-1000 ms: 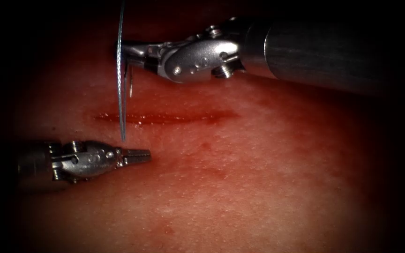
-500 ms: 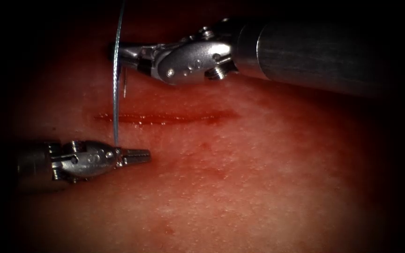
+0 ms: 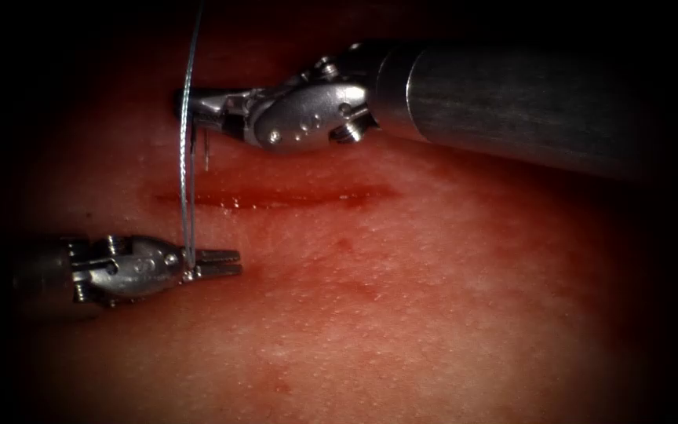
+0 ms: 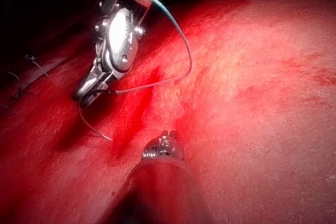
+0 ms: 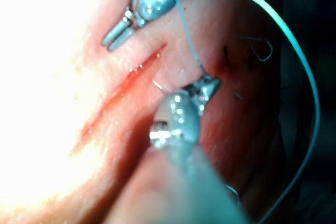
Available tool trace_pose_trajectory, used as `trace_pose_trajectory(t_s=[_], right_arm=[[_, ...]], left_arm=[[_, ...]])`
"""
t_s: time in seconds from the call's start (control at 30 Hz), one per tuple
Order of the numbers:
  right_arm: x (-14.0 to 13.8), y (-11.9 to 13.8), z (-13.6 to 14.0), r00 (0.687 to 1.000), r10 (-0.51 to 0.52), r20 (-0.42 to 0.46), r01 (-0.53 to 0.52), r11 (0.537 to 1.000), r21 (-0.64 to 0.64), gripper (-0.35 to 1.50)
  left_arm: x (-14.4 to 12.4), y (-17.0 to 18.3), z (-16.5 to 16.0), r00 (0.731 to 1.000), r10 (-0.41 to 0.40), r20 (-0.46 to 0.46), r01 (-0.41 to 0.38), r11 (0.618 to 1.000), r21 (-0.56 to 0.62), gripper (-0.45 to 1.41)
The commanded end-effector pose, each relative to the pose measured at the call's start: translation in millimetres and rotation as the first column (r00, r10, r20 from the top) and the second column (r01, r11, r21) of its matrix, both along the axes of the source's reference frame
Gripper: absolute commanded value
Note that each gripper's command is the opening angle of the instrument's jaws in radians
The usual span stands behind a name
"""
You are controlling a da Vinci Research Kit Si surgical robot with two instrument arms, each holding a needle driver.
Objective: Wound Closure
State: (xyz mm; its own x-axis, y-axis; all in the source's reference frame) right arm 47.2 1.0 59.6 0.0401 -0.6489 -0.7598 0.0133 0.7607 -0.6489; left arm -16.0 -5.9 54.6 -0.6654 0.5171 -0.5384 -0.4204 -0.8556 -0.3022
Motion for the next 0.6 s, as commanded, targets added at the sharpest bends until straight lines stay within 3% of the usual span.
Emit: trace_pose_trajectory(t_s=[0.03, 0.37, 0.6], right_arm=[[1.0, 0.3, 0.7, 1.000, -0.007, 0.000, 0.007, 1.000, -0.009, -0.35], [1.0, -2.8, 0.8, 0.998, -0.062, -0.010, 0.062, 0.998, -0.032, -0.35], [0.5, -3.2, 0.8, 0.998, -0.068, -0.013, 0.068, 0.997, -0.034, -0.35]], left_arm=[[-0.5, 0.6, 0.3, 1.000, -0.009, 0.000, 0.009, 1.000, -0.007, -0.05], [0.9, 2.4, 1.1, 0.997, -0.074, -0.027, 0.073, 0.997, -0.039, -0.08], [2.0, 3.0, 1.7, 0.995, -0.090, -0.031, 0.089, 0.995, -0.046, -0.08]])
